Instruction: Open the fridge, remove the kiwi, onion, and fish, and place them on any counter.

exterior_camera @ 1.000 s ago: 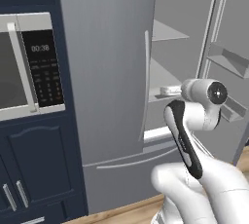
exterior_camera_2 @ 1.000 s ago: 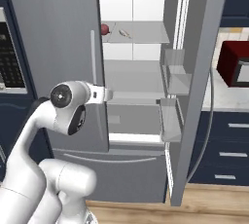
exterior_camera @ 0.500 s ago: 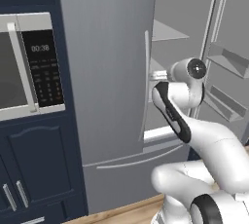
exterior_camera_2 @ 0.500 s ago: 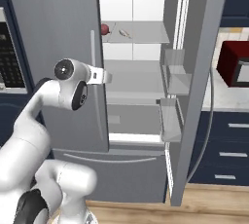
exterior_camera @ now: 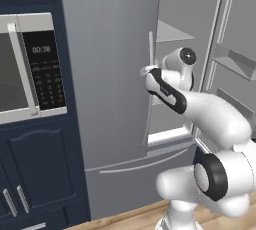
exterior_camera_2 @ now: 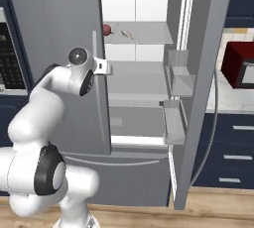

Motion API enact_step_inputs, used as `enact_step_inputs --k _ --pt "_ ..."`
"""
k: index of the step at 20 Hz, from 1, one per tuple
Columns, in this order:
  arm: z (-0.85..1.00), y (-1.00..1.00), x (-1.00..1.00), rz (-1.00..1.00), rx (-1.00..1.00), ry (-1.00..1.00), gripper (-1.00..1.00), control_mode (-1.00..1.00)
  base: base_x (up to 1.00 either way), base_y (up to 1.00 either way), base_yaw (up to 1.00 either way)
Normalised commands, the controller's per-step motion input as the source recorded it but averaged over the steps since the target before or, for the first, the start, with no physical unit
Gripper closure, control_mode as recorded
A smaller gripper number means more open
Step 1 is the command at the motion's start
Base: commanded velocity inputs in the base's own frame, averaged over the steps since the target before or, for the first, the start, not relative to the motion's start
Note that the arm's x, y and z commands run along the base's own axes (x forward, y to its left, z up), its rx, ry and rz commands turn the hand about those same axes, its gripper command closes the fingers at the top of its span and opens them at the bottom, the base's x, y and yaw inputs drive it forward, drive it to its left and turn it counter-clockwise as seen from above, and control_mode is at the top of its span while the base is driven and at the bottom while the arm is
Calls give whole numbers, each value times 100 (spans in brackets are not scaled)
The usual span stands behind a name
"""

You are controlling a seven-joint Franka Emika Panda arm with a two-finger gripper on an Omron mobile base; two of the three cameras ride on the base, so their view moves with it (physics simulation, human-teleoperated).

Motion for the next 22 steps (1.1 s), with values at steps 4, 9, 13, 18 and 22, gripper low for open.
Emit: enact_step_inputs --k 4,9,13,18,22 --pt "-13 4 88 0 -1 3 -100 -100 0 0 0" --pt "-69 15 81 1 0 -10 -100 -100 0 0 0" --pt "-67 24 49 4 0 -24 100 -100 0 0 0" --pt "-4 23 32 -3 -1 13 100 -100 0 0 0" --pt "10 29 -83 -33 -5 3 100 -100 0 0 0"
